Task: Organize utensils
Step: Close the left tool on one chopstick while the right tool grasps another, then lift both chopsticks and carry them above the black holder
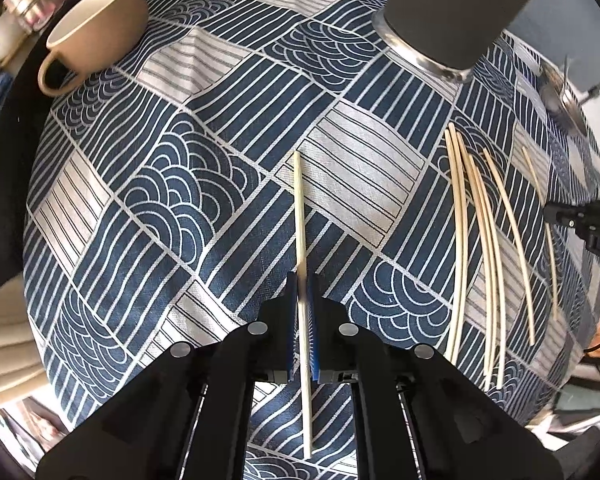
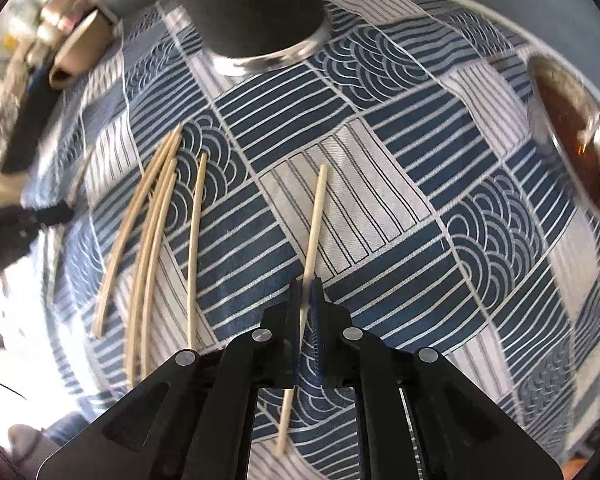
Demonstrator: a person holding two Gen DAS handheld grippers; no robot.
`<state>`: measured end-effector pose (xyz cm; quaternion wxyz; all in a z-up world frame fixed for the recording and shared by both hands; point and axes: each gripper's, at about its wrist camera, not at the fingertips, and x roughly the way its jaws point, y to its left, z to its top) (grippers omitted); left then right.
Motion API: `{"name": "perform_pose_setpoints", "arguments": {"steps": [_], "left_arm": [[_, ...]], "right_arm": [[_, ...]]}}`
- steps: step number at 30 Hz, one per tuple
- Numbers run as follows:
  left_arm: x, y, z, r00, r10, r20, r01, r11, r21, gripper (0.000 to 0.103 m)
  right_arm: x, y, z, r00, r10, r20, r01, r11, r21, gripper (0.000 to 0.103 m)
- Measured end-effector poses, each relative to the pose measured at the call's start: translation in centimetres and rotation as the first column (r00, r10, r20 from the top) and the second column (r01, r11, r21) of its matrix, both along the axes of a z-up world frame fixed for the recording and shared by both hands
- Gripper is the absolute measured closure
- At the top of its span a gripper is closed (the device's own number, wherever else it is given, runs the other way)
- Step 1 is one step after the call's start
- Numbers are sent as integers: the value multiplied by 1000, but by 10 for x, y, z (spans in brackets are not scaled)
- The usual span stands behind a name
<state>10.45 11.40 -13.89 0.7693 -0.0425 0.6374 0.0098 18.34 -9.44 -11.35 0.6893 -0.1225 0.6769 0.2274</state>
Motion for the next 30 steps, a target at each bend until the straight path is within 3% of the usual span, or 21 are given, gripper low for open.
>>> {"name": "perform_pose_setpoints", "arguments": {"steps": [5,7,10,12,14,16,19,21,25,30], "left_arm": [[-3,-1,0,999,44,19,-44,999,-4,96],[-6,2,-1,996,89,31,-88,995,-42,96],[-16,3,2,998,50,49,-50,999,-17,97],[-18,4,2,997,62,52,-61,998,-27,98],[-15,11,1,994,107,29,-104,992,-75,98],[-12,18,1,992,126,6,-125,986,-111,98],[-11,32,-1,982,185,-42,-190,964,-185,98],[-13,41,0,974,215,-70,-225,949,-222,98],[-17,42,13,974,220,-50,-225,948,-226,98],[-15,37,40,976,215,-24,-213,939,-270,98]], "right_arm": [[-9,23,0,997,65,48,-59,992,-113,95],[-13,34,-1,992,113,58,-103,983,-152,96],[-17,45,-1,980,187,73,-169,965,-199,97],[-9,37,-1,994,101,39,-95,986,-135,97],[6,13,-3,998,-40,-47,40,999,-3,98],[14,-10,-7,982,-142,-124,154,983,100,99],[14,-41,-15,936,-254,-244,308,927,213,99],[11,-47,-15,929,-261,-261,326,912,248,99],[1,-56,-9,920,-275,-279,359,877,320,99],[-7,-67,28,942,-242,-231,322,844,429,99]]}}
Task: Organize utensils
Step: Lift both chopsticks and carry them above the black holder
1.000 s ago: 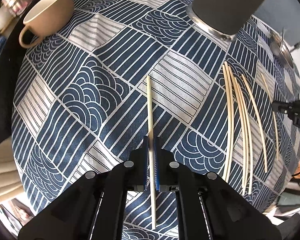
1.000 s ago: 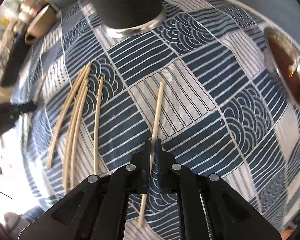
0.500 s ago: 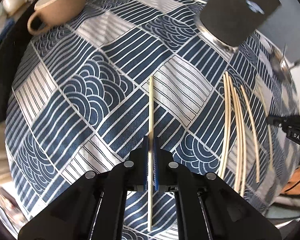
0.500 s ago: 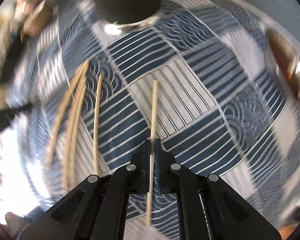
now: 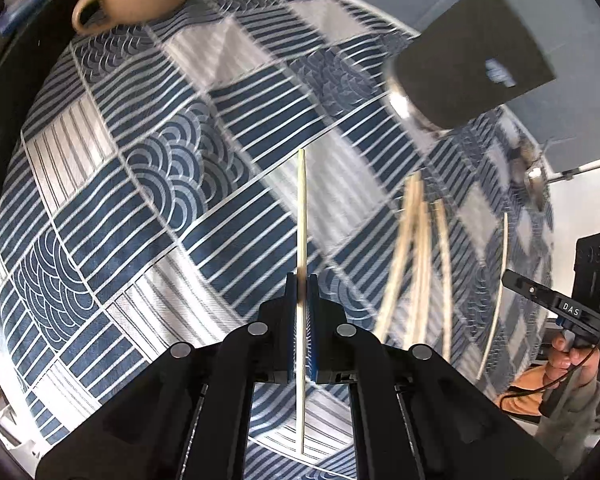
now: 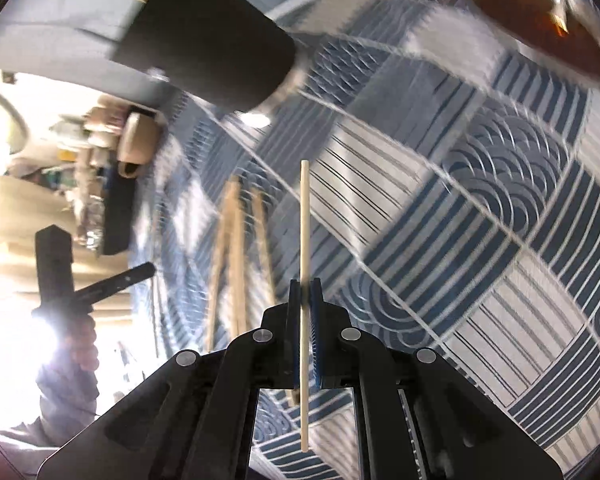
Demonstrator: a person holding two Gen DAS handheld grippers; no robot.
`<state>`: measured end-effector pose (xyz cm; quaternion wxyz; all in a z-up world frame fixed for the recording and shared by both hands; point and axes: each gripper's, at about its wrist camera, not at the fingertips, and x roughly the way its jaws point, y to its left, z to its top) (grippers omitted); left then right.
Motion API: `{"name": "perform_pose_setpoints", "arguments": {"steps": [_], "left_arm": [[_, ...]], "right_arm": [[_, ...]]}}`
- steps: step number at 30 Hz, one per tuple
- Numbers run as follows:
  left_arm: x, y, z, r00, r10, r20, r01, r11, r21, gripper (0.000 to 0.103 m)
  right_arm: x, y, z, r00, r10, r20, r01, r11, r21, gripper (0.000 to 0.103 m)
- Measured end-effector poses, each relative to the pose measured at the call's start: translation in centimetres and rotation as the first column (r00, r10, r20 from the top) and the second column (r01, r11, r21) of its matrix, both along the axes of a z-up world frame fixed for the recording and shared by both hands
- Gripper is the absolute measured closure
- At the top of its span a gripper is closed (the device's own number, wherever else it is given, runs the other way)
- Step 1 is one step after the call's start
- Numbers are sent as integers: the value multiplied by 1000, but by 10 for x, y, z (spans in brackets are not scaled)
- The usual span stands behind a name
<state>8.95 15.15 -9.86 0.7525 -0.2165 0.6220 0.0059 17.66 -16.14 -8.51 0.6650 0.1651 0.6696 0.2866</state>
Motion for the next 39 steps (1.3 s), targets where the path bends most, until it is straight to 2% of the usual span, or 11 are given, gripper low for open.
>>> {"name": "perform_pose_setpoints", "arguments": {"steps": [2,7,12,19,23,27,29,32,35,37,39], "left_arm": [[3,-4,15,1000,-5,15,6,1000,-26,98],[10,-19,67,990,-52,132,54,999,-5,98],[30,-30,106,970,-64,236,64,998,8,98],[79,-51,157,926,-103,364,107,994,10,98],[102,-58,173,905,-125,406,116,992,48,98],[124,-60,178,884,-128,449,117,992,53,98],[135,-57,177,882,-96,461,106,994,3,98],[154,-60,179,865,-113,488,114,993,27,98],[172,-57,175,870,-82,487,113,993,-35,98],[186,-56,174,864,-82,497,102,995,-14,98],[198,-54,172,861,-72,503,101,994,-31,98]], "right_arm": [[6,1,17,999,0,39,-2,999,52,98],[30,9,65,987,12,161,-33,992,125,98],[55,22,108,962,-4,271,-39,987,153,98],[93,36,147,935,-2,355,-66,982,178,98],[113,44,160,924,-8,383,-66,981,182,98],[133,51,158,926,-29,376,-40,984,174,98],[140,52,158,928,-51,370,-23,981,192,98],[155,56,164,914,-67,400,-10,982,188,98],[174,56,169,908,-127,400,34,973,230,98],[186,57,170,897,-152,415,55,970,237,98],[198,58,169,893,-176,415,74,965,250,98]]}}
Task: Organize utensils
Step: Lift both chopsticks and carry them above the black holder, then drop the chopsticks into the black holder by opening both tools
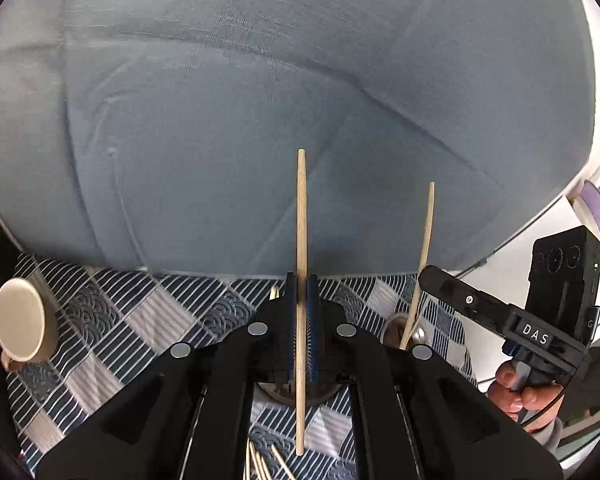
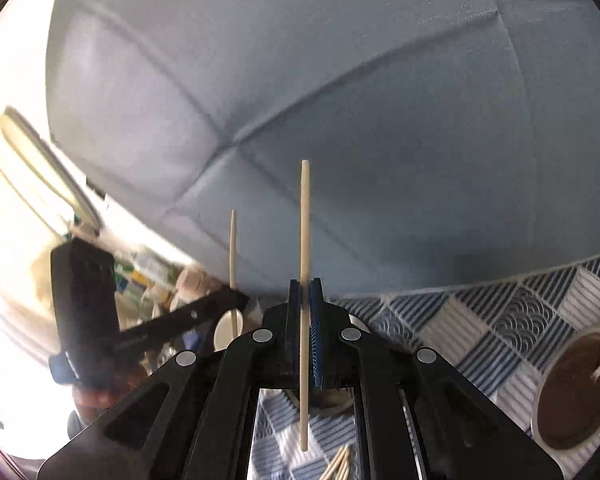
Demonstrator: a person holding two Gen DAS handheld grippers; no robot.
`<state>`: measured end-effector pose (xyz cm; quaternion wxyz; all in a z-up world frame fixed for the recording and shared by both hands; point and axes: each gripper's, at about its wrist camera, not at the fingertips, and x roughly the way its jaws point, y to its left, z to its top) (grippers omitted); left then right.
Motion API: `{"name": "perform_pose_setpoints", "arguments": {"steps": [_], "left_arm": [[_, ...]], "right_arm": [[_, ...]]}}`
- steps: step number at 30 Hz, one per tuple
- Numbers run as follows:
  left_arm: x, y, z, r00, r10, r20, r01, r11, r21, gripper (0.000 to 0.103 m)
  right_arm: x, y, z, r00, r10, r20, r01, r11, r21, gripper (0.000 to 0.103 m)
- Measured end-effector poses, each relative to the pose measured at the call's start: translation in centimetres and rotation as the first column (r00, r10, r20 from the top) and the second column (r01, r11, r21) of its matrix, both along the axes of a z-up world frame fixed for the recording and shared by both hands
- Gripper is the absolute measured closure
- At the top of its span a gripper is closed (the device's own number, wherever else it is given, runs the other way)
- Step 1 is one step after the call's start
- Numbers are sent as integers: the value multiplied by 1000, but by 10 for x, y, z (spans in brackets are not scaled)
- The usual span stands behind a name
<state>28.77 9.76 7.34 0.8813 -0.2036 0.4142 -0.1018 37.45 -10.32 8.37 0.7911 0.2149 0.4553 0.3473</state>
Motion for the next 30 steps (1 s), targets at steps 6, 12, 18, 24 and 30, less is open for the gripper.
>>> {"name": "perform_pose_setpoints", "arguments": {"steps": [6,12,18,24,30], "left_arm": [[20,-5,-8,995,-32,94,34,999,-19,98],[25,-11,-26,983,-49,174,57,997,-42,98],[16,-26,-42,980,-85,180,82,996,28,98],[11,-30,-46,986,-89,144,79,994,77,97],[-3,-24,-45,988,-85,129,70,991,113,81]], "right_arm": [[25,1,-19,996,-69,52,65,994,88,98],[31,5,-49,997,-78,29,75,992,100,98],[28,9,-68,998,-60,7,60,996,64,98],[17,8,-67,998,-69,13,68,995,75,94],[7,10,-59,998,-60,14,60,997,52,92]]}}
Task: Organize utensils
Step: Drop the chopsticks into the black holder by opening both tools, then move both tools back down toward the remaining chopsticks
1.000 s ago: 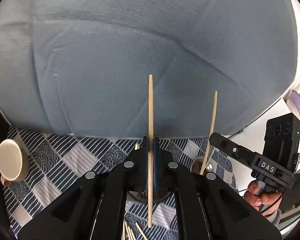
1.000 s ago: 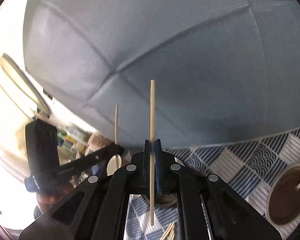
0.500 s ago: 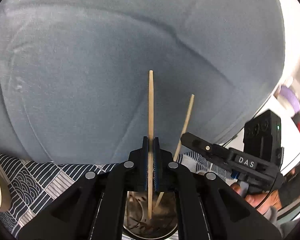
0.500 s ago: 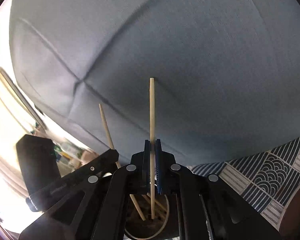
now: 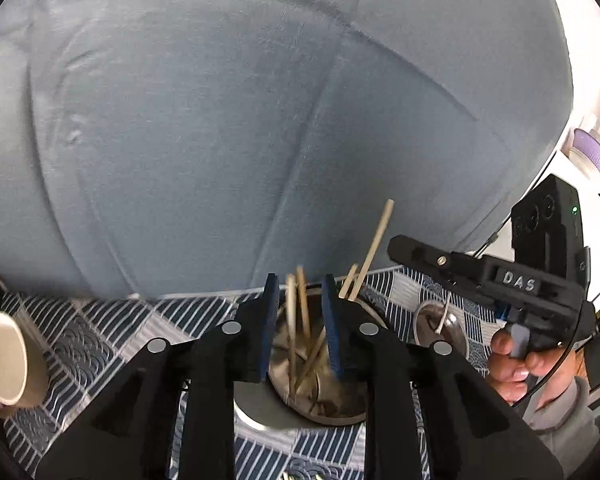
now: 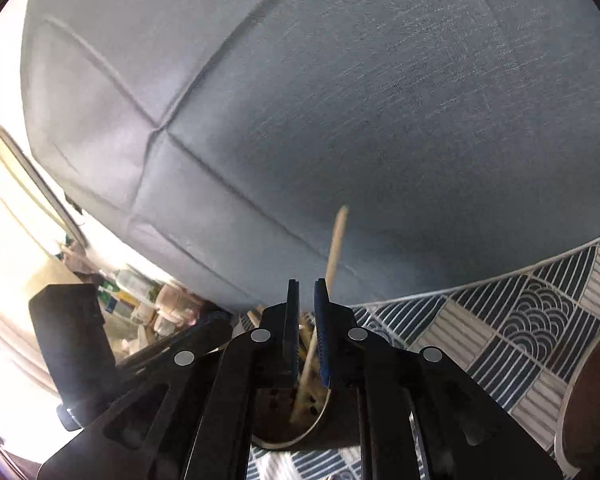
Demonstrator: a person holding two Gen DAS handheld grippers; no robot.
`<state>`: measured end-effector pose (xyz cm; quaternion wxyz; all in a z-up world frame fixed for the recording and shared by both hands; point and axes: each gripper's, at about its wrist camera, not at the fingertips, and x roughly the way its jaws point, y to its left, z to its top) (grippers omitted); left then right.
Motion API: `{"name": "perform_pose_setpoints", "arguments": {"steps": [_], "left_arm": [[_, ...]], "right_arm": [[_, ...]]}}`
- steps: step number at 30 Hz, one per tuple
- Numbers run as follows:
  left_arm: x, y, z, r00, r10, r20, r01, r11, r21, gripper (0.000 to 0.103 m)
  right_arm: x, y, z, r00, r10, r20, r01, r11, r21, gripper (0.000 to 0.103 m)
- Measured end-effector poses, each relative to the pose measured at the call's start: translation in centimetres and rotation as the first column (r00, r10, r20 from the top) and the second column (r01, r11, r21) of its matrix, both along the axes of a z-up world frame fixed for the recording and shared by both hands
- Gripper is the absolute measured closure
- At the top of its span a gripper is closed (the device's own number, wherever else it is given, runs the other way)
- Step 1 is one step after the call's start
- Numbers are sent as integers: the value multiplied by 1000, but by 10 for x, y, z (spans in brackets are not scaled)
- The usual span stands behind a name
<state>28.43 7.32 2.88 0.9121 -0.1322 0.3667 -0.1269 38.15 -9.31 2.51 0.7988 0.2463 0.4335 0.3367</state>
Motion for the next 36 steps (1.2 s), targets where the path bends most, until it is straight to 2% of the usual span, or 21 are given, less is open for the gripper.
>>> {"name": "perform_pose_setpoints", "arguments": {"steps": [2,3,5,9,12,17,20,24,26,28,30,33,36], "left_arm": [[-7,2,2,1000,-1,-10,1,1000,-13,77],[-13,3,3,1000,4,-2,-4,1000,0,76],[-19,4,2,1000,11,2,-11,999,37,68],[-32,5,-1,999,9,-33,-8,999,46,66],[-43,3,-10,999,16,-42,-12,996,93,59],[-58,11,-32,991,39,-131,-24,993,115,53],[-64,16,-47,979,55,-195,-36,994,102,50],[-73,18,-68,964,63,-258,-38,994,102,46],[-81,17,-81,961,65,-269,-29,990,136,43],[-89,15,-97,959,61,-278,-10,984,179,39],[-99,14,-117,944,73,-320,0,975,222,39],[-112,10,-136,910,56,-411,31,979,201,39],[-126,6,-144,905,30,-424,65,976,206,33]], "right_arm": [[-6,-1,7,1000,-1,13,1,1000,-4,74],[-10,-2,11,1000,-10,29,11,1000,-17,71],[-17,-5,15,999,-17,45,18,999,-34,70],[-29,-10,20,999,-21,48,24,998,-57,64],[-42,-16,22,997,-43,64,49,994,-98,61],[-63,-21,13,998,-40,47,46,991,-129,55],[-72,-21,6,999,-41,37,46,984,-171,54],[-85,-26,-3,999,-47,1,47,985,-168,51],[-93,-27,-6,999,-46,-2,45,980,-196,49],[-103,-27,-13,999,-46,-11,42,972,-231,42],[-117,-26,-25,999,-37,-31,27,962,-273,40],[-131,-25,-47,992,-12,-126,-22,963,-270,39],[-146,-20,-66,988,14,-152,-62,947,-317,35]]}}
